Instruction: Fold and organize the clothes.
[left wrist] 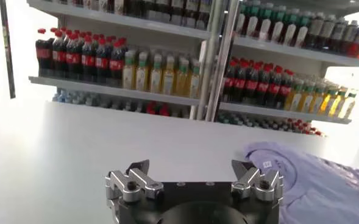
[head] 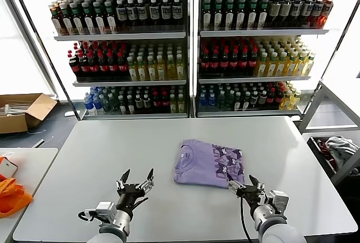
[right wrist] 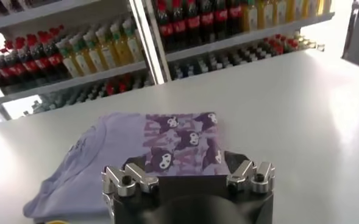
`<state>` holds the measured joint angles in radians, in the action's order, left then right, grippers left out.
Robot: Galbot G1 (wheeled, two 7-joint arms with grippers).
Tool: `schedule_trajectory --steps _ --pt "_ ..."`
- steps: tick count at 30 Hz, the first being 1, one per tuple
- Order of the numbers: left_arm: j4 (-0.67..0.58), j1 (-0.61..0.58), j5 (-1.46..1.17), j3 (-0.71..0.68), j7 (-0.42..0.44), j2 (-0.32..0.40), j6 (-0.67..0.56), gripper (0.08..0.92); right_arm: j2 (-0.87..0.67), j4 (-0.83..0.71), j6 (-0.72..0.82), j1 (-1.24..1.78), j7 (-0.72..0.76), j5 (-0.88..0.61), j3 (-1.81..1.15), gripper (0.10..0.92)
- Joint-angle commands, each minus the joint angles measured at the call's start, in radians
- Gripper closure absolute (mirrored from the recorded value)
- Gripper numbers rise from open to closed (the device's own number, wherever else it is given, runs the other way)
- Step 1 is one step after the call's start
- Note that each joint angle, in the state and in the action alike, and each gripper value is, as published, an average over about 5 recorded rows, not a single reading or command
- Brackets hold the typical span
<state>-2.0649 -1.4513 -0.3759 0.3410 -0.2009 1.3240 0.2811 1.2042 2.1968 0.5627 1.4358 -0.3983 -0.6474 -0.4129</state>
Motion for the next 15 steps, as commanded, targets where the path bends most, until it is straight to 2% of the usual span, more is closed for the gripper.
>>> schedule_trajectory --steps 1,7,15 --pt "-0.078 -0.012 0.052 0.011 0.042 0.025 -0.097 0.177 -0.029 0.1 -0.069 0.151 0.02 0.542 -0.13 0.203" --pt "-0.073 -0.025 0.079 0.032 0.042 0.034 -0.125 0.177 -0.036 0.064 -0.162 0.187 0.006 0.539 -0.173 0.203" --pt "-0.083 -0.037 0.142 0.05 0.05 0.033 -0.12 0.177 0.01 0.053 -0.171 0.15 -0.011 0.505 -0.165 0.203"
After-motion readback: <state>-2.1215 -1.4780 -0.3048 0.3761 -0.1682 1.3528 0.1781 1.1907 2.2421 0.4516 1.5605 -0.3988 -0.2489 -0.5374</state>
